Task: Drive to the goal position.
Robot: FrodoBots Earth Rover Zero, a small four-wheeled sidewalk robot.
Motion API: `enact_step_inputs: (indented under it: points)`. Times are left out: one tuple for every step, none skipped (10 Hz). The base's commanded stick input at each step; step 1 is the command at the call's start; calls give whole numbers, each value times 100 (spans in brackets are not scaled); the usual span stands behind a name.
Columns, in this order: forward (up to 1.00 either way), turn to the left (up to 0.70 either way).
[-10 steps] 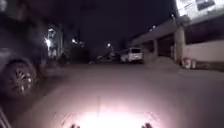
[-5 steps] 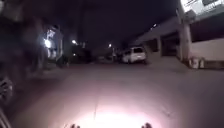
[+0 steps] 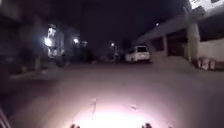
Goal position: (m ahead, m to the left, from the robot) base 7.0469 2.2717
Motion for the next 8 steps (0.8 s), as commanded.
enact_step_inputs:
  points:
    - [100,0]
    - [100,0]
    - [100,0]
    - [100,0]
    - [100,0]
    - [100,0]
    - [100,0]
    - [100,0]
